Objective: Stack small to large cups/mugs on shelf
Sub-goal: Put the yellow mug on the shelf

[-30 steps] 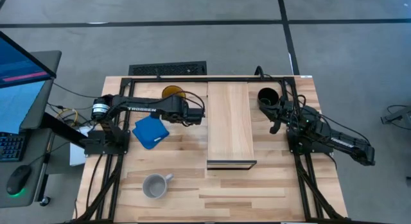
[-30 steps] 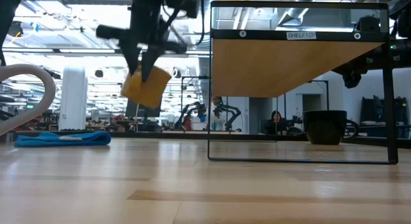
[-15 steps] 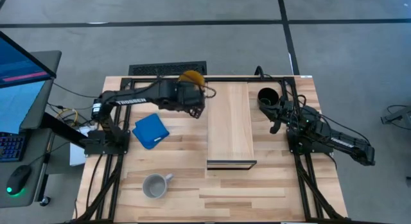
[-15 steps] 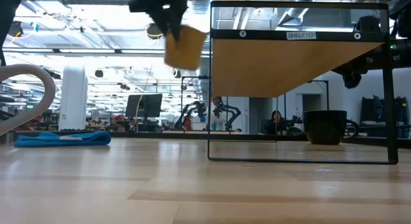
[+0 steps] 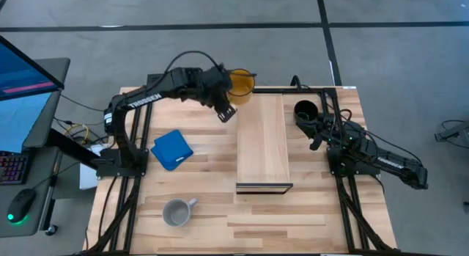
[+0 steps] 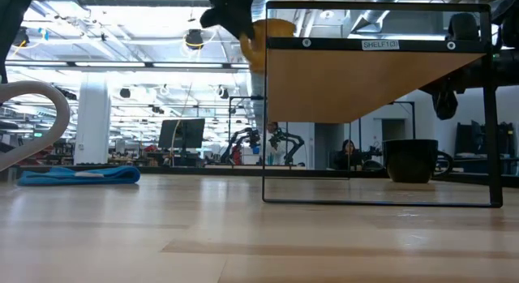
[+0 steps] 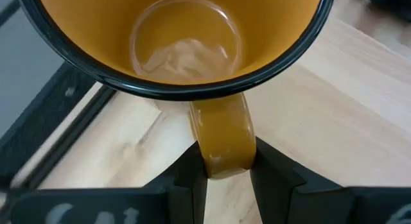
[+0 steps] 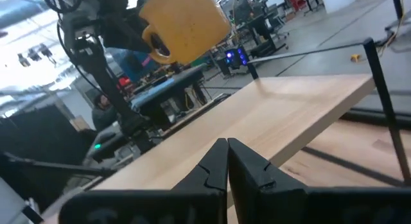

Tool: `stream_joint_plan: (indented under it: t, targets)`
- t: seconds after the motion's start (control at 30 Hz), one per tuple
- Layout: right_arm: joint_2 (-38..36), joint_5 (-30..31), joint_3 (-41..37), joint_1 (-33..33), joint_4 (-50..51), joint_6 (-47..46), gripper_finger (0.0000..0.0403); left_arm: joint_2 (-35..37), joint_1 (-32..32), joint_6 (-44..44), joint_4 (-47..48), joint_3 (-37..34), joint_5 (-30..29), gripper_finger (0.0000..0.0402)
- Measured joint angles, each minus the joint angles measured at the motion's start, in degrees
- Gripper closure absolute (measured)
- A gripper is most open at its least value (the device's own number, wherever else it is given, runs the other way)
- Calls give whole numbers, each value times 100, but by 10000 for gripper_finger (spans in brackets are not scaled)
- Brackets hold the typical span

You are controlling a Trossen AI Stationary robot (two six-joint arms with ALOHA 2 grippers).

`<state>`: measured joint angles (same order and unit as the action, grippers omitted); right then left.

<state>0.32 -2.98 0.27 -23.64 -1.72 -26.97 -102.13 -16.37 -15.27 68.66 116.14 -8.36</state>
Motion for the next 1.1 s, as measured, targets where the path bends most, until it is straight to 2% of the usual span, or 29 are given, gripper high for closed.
stream_joint_plan:
  t: [0.27,0.43,0.77,0.97,1.1]
  targets:
    - [0,0,0,0,0,-779,369,-15,-309,1720,-293,-4,1577,321]
    - [0,0,0,0,0,-913,369,-16,-309,2683,-353,-5,2063,321]
    - [-2,-1,0,2,-173,-967,369,-847,-481,3535,-680,-26,2626,326]
    - [-2,0,0,2,-172,-1795,369,-1034,-671,3633,-924,-20,3301,335]
    - [-2,0,0,2,-172,-2021,369,-1040,-708,3690,-926,-20,3386,335]
